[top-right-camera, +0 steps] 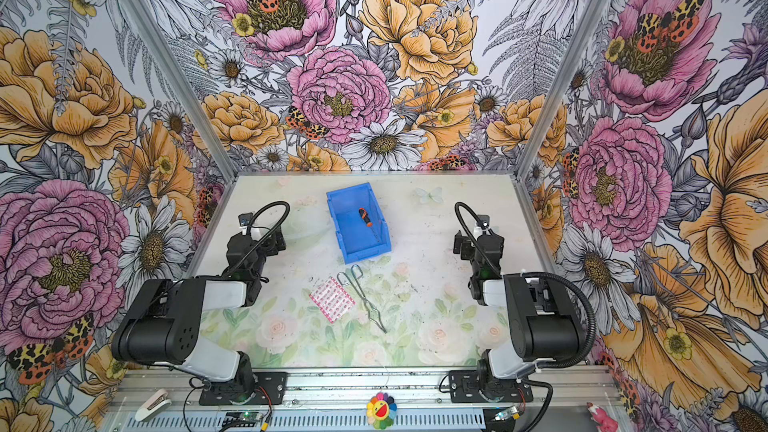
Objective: Put the screwdriver in the bin
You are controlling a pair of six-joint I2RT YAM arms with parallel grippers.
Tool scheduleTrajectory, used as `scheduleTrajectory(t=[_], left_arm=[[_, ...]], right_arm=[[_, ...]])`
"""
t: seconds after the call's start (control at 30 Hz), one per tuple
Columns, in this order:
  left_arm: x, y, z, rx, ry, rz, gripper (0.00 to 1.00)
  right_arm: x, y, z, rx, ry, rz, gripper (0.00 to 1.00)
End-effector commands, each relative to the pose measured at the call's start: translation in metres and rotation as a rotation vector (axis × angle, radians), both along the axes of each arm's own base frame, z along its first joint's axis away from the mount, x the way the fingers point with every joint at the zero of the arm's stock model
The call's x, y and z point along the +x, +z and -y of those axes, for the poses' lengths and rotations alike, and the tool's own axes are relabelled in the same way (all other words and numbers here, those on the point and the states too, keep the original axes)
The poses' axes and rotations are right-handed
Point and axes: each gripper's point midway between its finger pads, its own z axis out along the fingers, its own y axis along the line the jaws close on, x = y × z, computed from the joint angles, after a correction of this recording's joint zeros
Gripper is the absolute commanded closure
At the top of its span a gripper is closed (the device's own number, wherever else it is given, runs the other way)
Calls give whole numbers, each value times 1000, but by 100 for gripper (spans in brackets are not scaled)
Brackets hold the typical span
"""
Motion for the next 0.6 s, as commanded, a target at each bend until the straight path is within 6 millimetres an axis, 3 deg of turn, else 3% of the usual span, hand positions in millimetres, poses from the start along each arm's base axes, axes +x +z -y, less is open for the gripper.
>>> scheduleTrajectory(t=[0.0, 0.57], left_arm=[[0, 4, 1, 6, -22, 26, 1], [-1, 6, 3, 15, -26, 56, 1]], right_arm=[[4, 13, 0, 15, 8, 64, 0], [3, 13, 3, 16, -12, 67, 1]])
